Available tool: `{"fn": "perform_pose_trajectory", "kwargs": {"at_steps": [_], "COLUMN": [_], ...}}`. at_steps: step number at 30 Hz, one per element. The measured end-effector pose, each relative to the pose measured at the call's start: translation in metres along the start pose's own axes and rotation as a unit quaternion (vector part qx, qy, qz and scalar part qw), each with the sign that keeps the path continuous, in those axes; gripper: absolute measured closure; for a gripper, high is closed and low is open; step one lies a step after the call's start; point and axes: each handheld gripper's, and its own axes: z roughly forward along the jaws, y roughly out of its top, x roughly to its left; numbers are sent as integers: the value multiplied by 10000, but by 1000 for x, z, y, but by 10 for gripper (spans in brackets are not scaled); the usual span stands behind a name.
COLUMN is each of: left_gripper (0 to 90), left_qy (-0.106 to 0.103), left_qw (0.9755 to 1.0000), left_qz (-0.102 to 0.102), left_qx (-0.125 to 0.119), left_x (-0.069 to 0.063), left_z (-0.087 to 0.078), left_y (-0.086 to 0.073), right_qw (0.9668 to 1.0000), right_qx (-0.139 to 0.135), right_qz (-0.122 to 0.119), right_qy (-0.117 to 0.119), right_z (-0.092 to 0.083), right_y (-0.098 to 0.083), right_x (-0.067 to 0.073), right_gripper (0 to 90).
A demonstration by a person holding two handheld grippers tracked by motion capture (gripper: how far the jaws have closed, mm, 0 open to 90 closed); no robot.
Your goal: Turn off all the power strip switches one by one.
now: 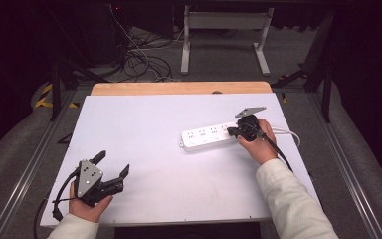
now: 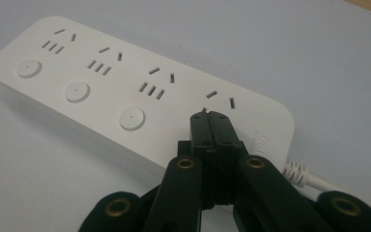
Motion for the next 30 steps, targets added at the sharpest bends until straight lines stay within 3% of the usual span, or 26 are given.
{"fn": "perform_pose_trajectory", "kwargs": {"at_steps": [21,30], "left_gripper": [172,172], "left_qy": [-22,-14], "left_qw": [10000,10000], "left_qz": [11,13], "left_qx": [-7,-2], "left_x": [-1,-1], "left_z": [0,0], "left_y": [0,0], "right_qw": [9999,9998], "right_qx": [-86,-173], "right_qz": [40,-102], "right_qy": [43,11], "right_z": [4,7], "right_y": [-5,-5], "right_x": [2,6], "right_gripper": [900,900]}}
